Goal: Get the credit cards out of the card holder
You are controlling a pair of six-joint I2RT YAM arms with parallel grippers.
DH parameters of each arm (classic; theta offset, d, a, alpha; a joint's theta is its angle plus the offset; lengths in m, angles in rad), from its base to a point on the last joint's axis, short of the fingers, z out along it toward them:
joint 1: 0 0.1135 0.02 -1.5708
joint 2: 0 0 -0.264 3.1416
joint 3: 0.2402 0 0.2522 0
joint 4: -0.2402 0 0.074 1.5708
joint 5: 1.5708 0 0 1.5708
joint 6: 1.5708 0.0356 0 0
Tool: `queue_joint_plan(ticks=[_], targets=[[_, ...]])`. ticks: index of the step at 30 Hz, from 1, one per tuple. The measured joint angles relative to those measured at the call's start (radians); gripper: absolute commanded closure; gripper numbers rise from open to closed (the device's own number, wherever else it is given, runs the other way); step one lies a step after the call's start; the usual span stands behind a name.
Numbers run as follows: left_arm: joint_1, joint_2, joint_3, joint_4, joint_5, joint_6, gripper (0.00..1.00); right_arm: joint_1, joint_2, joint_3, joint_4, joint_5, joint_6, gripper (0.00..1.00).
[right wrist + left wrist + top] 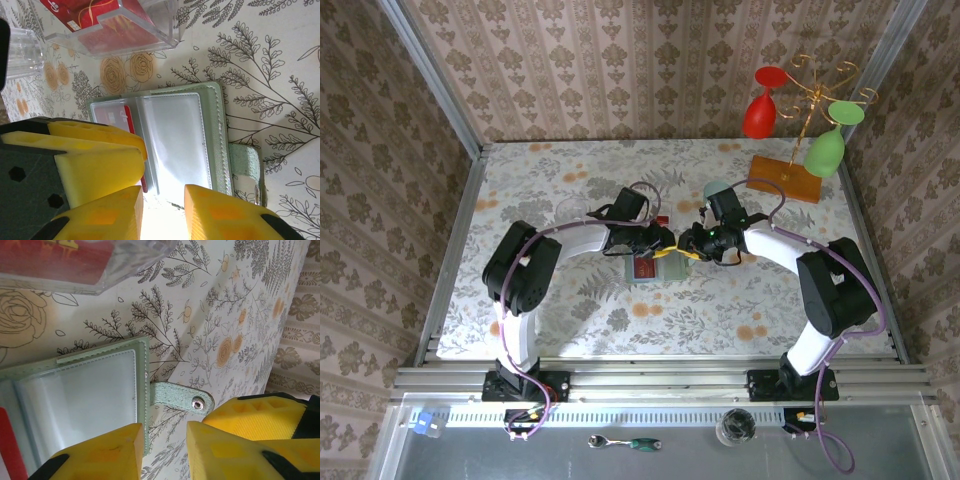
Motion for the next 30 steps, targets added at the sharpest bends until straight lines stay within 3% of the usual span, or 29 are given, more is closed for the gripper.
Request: queue_joint_plan(ticks=[16, 30], targets=[[0.109, -0.187, -0.216, 0.040, -0.012, 0.026, 0.76, 0.129, 0.056, 0.101, -0.023, 0.004, 0.027, 0.72], [0.166, -0.233, -0.371, 0.067, -0.015, 0.049, 0.90, 0.210, 0.180, 0.200, -0.045, 0.021, 0.052, 0.73]])
